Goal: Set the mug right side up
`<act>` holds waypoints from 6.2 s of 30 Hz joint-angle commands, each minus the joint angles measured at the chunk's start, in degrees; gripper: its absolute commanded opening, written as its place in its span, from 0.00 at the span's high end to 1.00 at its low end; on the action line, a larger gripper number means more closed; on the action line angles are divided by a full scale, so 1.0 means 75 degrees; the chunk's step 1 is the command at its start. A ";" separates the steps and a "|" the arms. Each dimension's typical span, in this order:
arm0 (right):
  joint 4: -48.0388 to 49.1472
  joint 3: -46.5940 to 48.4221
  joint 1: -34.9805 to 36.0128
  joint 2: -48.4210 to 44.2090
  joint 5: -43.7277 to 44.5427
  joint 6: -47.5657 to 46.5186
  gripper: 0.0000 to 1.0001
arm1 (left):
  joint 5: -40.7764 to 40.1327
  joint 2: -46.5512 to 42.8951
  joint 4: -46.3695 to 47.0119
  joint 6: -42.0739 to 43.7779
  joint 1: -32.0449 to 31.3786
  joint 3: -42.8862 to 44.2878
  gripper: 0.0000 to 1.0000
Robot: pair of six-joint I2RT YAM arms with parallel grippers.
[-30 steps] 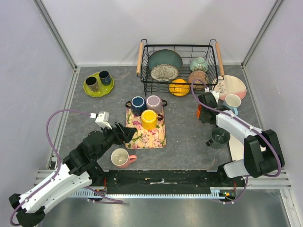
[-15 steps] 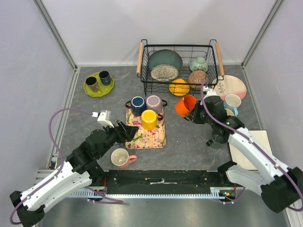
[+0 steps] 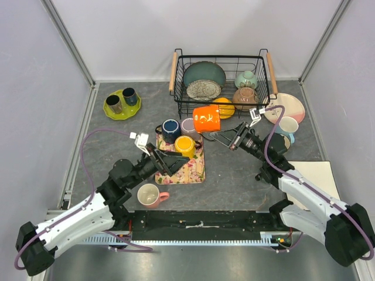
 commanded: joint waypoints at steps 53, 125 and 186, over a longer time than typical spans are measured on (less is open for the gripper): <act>0.3486 -0.1191 0.1708 0.0053 -0.0917 0.0199 1.00 | 0.0456 0.2631 0.4472 -0.0873 0.0296 0.1123 0.98; -0.3946 0.0837 0.1720 -0.1330 -0.0038 -0.4304 0.47 | -0.1783 0.4481 -0.7356 0.4717 0.1831 0.5154 0.98; -0.4110 0.0720 0.1720 -0.0861 0.0044 -0.4597 0.46 | -0.1407 0.6544 -0.7004 0.5796 0.2511 0.5131 0.66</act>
